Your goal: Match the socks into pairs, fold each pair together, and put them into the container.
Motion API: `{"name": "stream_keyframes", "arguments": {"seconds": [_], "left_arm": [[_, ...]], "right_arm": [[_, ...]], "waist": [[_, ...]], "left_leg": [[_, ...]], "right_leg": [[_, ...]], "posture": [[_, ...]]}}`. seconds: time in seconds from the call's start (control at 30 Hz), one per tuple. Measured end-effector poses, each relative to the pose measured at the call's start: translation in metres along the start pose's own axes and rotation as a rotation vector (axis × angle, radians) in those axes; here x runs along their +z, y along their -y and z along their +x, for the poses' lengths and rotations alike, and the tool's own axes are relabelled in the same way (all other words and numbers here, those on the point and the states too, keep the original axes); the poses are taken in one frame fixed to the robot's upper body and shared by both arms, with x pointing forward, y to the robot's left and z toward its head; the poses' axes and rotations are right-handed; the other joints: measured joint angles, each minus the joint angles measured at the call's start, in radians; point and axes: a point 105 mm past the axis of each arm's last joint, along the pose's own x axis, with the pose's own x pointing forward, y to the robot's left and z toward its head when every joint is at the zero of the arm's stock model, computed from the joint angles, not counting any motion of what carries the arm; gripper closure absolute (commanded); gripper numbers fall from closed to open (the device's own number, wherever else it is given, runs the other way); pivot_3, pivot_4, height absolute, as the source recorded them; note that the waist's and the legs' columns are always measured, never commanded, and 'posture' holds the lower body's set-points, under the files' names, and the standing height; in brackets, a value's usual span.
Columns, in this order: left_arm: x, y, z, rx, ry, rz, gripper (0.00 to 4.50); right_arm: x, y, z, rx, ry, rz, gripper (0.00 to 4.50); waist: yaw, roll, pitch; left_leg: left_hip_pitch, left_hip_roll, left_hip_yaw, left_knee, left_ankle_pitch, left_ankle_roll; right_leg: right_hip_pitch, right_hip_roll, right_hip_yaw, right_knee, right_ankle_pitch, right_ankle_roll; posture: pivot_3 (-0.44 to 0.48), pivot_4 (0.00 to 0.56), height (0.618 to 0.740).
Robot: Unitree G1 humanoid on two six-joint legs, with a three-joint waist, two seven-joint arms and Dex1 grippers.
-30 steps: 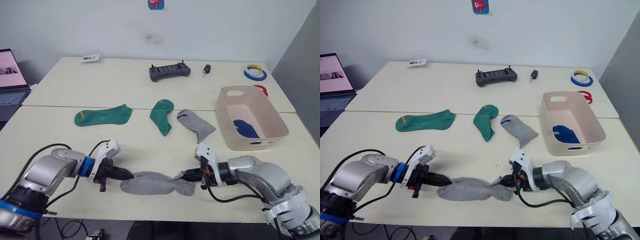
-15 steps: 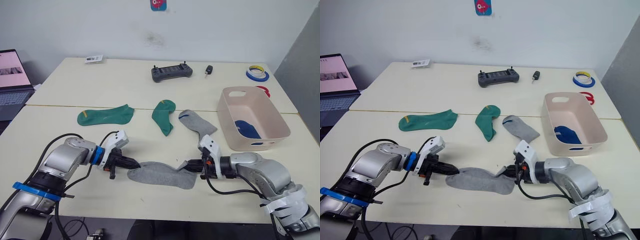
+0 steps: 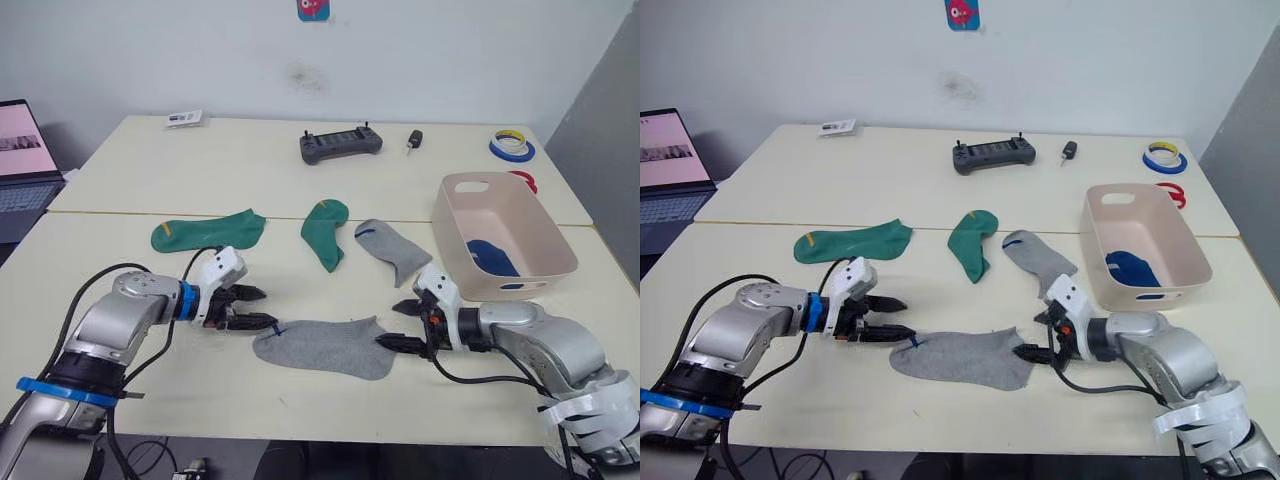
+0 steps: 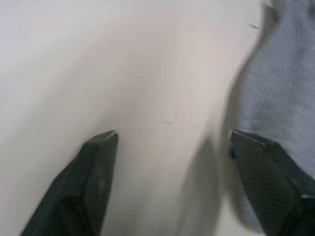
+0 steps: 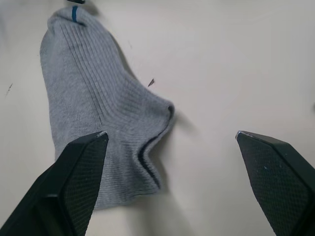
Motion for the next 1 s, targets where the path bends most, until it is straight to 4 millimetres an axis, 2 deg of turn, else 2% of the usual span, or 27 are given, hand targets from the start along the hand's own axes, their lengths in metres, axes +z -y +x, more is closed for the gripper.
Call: {"name": "stream_keyframes", "arguments": {"seconds": [0.13, 0.27, 0.37, 0.5, 0.7, 0.83, 0.87, 1.0], "left_arm": [[0.0, 0.018, -0.008, -0.025, 0.064, -0.019, 0.22], [-0.01, 0.043, -0.008, -0.057, 0.089, -0.079, 0.22], [-0.016, 0.051, -0.003, -0.043, 0.086, -0.093, 0.22], [-0.021, 0.046, -0.001, 0.03, 0.063, -0.063, 1.08], [-0.024, 0.038, -0.001, 0.073, 0.045, -0.038, 3.07], [-0.028, 0.045, -0.005, 0.034, 0.017, -0.033, 4.32], [-0.03, 0.048, -0.006, 0.017, 0.008, -0.033, 4.46], [-0.04, 0.063, -0.016, -0.069, -0.05, -0.028, 4.46]], "right_arm": [[0.011, -0.007, -0.008, 0.009, 0.063, -0.069, 0.0], [0.005, -0.012, -0.013, 0.009, 0.071, -0.083, 0.0], [0.009, -0.017, -0.013, 0.016, 0.086, -0.11, 0.0], [0.011, -0.022, -0.011, 0.025, 0.093, -0.148, 0.0], [0.004, -0.029, -0.008, 0.051, 0.077, -0.183, 0.0], [0.003, -0.032, -0.006, 0.063, 0.074, -0.197, 0.0], [0.003, -0.033, -0.006, 0.068, 0.075, -0.199, 0.0], [0.004, -0.038, -0.008, 0.096, 0.075, -0.214, 0.0]], "waist": [[-0.001, 0.0, 0.0], [-0.001, 0.0, 0.0], [-0.001, 0.0, 0.0], [0.0, 0.0, 0.0], [0.0, 0.0, 0.0], [-0.001, 0.0, 0.0], [-0.001, 0.0, 0.0], [-0.002, 0.0, 0.0]], "left_leg": [[-0.001, 0.0, 0.001, 0.0, 0.0, 0.0], [0.0, 0.0, 0.0, 0.0, 0.0, 0.0], [0.0, -0.001, 0.0, 0.0, 0.0, 0.0], [0.0, -0.001, -0.001, 0.0, 0.0, 0.0], [0.0, -0.001, 0.0, 0.0, 0.0, 0.0], [0.0, -0.001, 0.0, -0.001, 0.0, 0.0], [0.001, -0.001, 0.0, -0.001, 0.0, 0.0], [0.001, 0.0, 0.001, -0.002, 0.0, 0.0]], "right_leg": [[-0.001, -0.001, 0.0, -0.001, 0.0, 0.0], [0.001, -0.002, 0.002, -0.001, 0.0, 0.0], [0.001, -0.002, 0.002, -0.001, 0.0, 0.0], [0.001, -0.002, 0.001, -0.001, 0.0, 0.0], [0.001, -0.002, 0.001, -0.001, 0.0, 0.0], [0.001, -0.002, 0.001, -0.002, 0.0, 0.0], [0.001, -0.002, 0.001, -0.002, 0.0, 0.0], [0.001, -0.002, 0.001, -0.002, 0.0, 0.0]], "posture": [[0.0, 0.15, 0.74], [0.0, 0.15, 0.74], [0.0, 0.15, 0.74], [0.0, 0.15, 0.74], [0.0, 0.15, 0.74], [0.0, 0.15, 0.74], [0.0, 0.15, 0.74], [0.0, 0.15, 0.74]]}}
